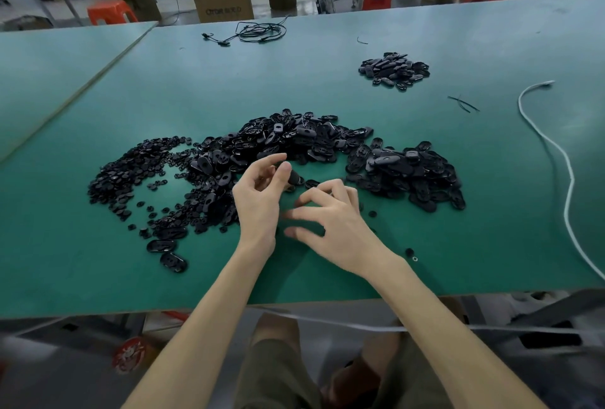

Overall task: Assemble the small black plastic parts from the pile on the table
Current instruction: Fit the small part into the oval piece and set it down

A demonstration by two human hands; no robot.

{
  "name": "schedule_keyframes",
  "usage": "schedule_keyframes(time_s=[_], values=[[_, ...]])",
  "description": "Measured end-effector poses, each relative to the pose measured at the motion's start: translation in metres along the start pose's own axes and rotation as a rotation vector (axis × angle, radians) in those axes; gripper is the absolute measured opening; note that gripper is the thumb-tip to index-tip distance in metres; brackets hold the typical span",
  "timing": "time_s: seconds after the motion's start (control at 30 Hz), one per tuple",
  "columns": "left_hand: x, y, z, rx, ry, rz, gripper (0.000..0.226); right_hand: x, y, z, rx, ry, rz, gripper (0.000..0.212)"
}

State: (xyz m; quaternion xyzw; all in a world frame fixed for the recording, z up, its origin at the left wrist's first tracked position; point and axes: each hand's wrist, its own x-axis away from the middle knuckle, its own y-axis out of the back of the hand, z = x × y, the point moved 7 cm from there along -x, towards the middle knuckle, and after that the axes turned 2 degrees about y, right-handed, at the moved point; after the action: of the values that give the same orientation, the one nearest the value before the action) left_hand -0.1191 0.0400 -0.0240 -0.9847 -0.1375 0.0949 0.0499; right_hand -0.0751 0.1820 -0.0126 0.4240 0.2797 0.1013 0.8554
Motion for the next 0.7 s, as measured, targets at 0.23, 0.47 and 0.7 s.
schedule_keyframes(time_s=[0.23, 0.47, 0.7], values=[[-0.003, 0.009, 0.008, 0.279, 0.124, -0.125, 0.011, 0.004, -0.01, 0.02, 0.146, 0.187, 0.102, 0.03], [-0.005, 0.002, 0.01, 0.208, 0.122, -0.007, 0.011, 0.003, -0.001, 0.022, 0.132, 0.212, -0.015, 0.013], [-0.002, -0.007, 0.008, 0.098, 0.056, 0.11, 0.016, 0.001, 0.005, 0.015, 0.069, 0.118, -0.045, 0.004]])
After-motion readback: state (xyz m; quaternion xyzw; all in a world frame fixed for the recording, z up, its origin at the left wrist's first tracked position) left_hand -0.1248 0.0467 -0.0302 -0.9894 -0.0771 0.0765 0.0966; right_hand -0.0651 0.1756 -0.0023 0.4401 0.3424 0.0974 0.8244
